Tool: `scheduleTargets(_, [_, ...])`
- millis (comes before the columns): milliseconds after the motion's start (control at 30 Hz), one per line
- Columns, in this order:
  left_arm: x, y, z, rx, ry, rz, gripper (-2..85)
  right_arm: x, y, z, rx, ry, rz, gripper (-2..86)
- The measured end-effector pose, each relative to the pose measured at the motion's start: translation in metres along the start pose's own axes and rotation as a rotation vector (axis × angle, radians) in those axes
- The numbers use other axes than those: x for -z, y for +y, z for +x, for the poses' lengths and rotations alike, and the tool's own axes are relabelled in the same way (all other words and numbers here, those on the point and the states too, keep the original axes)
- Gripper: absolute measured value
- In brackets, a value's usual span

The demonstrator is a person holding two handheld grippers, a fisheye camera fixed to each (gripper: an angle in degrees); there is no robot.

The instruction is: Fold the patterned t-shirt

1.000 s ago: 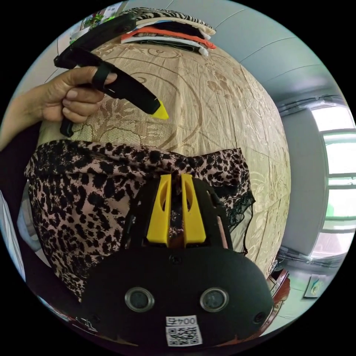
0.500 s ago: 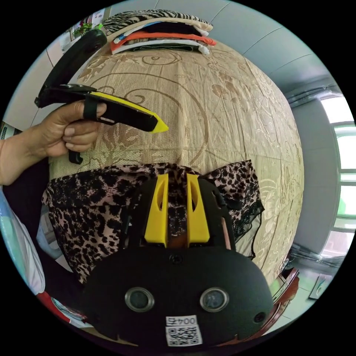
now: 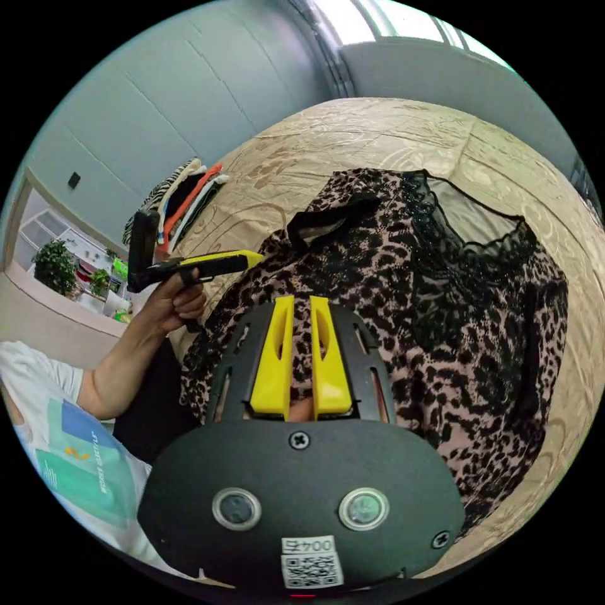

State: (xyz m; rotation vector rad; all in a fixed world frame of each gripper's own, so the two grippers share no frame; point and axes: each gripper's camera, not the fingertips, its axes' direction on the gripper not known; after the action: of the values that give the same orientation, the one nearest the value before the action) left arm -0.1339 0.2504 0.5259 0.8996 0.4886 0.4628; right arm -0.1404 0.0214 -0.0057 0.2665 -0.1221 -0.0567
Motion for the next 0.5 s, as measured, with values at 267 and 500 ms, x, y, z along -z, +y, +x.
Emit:
scheduleTargets(267, [0.045, 0.025, 0.003, 0.022, -0.054, -0.031, 0.3, 0.066, 0.207, 0.038, -0.256, 0.097, 0.09, 2.4])
scheduleTargets(500, [0.07, 0.145, 0.039, 0.099, -0.044, -0.189, 2.0, 0.107, 0.371, 0.09, -0.464, 0.303, 0.068, 9.3])
